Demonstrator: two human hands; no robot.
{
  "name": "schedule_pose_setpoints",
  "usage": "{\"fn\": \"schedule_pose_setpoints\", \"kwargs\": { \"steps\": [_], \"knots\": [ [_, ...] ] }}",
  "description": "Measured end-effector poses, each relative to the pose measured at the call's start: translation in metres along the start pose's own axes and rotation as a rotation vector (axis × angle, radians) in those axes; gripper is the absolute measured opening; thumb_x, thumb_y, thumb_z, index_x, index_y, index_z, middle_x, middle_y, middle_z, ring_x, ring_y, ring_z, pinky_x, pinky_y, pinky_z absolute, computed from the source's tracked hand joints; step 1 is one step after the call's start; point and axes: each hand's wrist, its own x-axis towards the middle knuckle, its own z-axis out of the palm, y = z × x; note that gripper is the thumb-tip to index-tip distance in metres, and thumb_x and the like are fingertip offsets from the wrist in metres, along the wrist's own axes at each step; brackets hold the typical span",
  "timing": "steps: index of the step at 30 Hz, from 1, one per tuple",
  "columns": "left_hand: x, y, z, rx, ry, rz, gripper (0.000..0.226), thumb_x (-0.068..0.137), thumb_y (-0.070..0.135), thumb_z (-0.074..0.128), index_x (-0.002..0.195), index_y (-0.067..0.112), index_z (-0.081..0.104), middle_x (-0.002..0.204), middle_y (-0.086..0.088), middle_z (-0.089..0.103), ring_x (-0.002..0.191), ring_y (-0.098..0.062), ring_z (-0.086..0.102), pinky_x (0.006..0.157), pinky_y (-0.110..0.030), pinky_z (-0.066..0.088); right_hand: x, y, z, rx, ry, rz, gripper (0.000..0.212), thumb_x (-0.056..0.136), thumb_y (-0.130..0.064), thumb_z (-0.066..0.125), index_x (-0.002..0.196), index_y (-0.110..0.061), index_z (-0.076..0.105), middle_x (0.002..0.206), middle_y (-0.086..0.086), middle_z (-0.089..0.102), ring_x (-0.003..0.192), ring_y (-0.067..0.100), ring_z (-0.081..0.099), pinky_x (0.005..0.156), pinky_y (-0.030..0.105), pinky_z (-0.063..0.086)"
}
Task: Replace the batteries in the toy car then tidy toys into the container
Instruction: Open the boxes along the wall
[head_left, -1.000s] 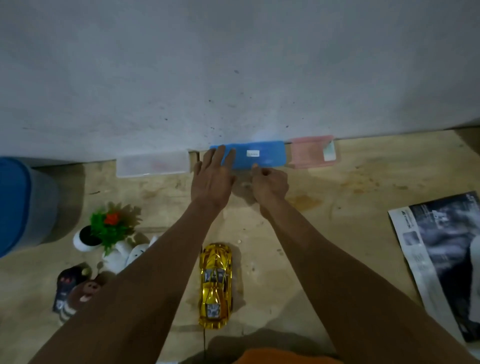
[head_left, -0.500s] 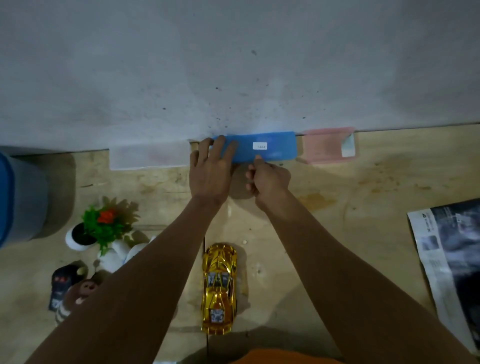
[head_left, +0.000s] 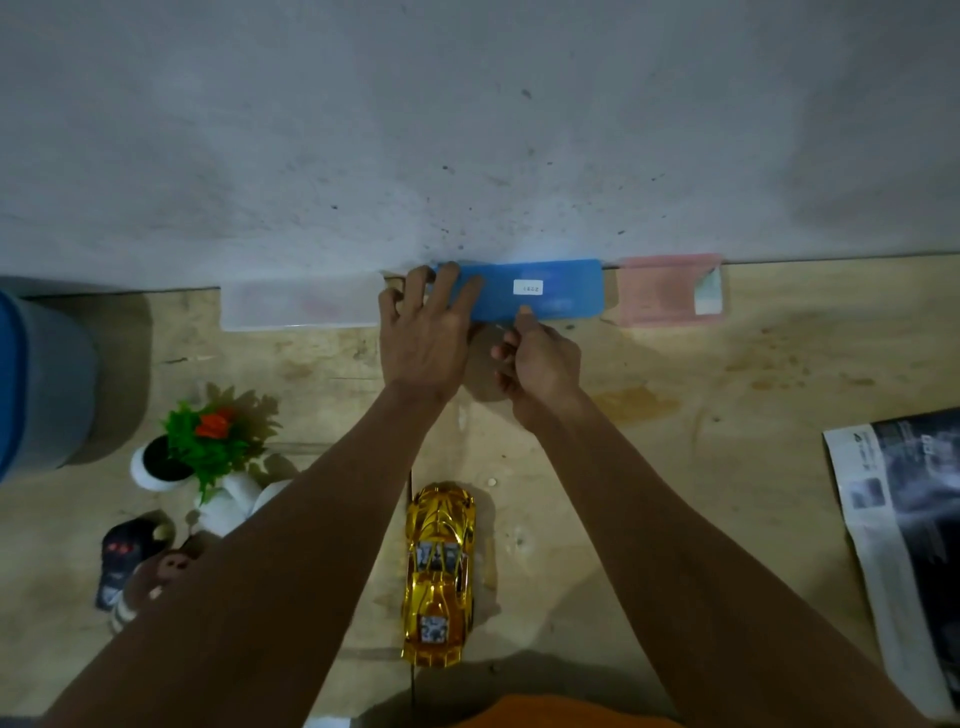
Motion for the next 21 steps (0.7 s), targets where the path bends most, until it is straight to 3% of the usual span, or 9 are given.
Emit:
{"fn": "schedule_pose_setpoints", "kwargs": {
  "steps": [5, 11, 14, 17, 21],
  "knots": [
    [0.003, 0.002, -0.006, -0.007, -0.01, -0.015, 0.051, 0.088, 0.031, 0.068, 0.136, 0.021, 0.053, 0.139, -0.008, 0.054, 0.125, -0.036, 0.049, 0.092, -0.051, 0.044, -0.003, 0.0, -0.002, -0.001, -0.015, -0.079, 0.035, 0.097, -0.047, 0.057, 0.106, -0.015, 0.064, 0.083, -0.001, 0.063, 0.071, 0.012, 0.061, 0.063, 0.03, 0.051],
    [0.005, 0.005, -0.011, -0.042, -0.004, -0.014, 0.057, 0.085, 0.029, 0.072, 0.136, 0.02, 0.048, 0.136, -0.009, 0.055, 0.125, -0.035, 0.049, 0.093, -0.05, 0.045, -0.011, -0.012, -0.004, 0.018, 0.026, -0.09, 0.03, 0.095, -0.039, 0.065, 0.104, -0.011, 0.068, 0.081, 0.001, 0.07, 0.066, 0.012, 0.067, 0.053, 0.027, 0.052],
    [-0.003, 0.008, -0.008, -0.093, 0.062, -0.077, 0.074, 0.081, 0.024, 0.075, 0.143, 0.019, 0.035, 0.142, -0.014, 0.047, 0.13, -0.035, 0.045, 0.1, -0.049, 0.044, -0.011, -0.031, -0.003, -0.01, -0.016, -0.144, 0.024, 0.096, -0.038, 0.063, 0.092, -0.016, 0.067, 0.073, -0.003, 0.069, 0.061, 0.01, 0.067, 0.049, 0.024, 0.048],
    [-0.016, 0.012, -0.009, -0.126, 0.16, -0.2, 0.085, 0.069, 0.03, 0.084, 0.138, 0.014, 0.036, 0.14, -0.015, 0.043, 0.126, -0.035, 0.041, 0.102, -0.046, 0.041, -0.01, -0.054, -0.004, -0.044, -0.024, -0.178, 0.023, 0.097, -0.036, 0.062, 0.081, -0.019, 0.061, 0.066, -0.005, 0.066, 0.054, 0.007, 0.064, 0.046, 0.02, 0.045],
    [-0.023, 0.016, -0.011, -0.153, 0.101, -0.169, 0.072, 0.07, 0.04, 0.084, 0.125, 0.014, 0.045, 0.13, -0.013, 0.054, 0.115, -0.032, 0.047, 0.093, -0.044, 0.043, -0.003, -0.064, -0.01, -0.112, -0.051, -0.189, 0.019, 0.096, -0.032, 0.064, 0.09, -0.014, 0.064, 0.073, 0.001, 0.067, 0.057, 0.011, 0.062, 0.046, 0.021, 0.046]
  ]
}}
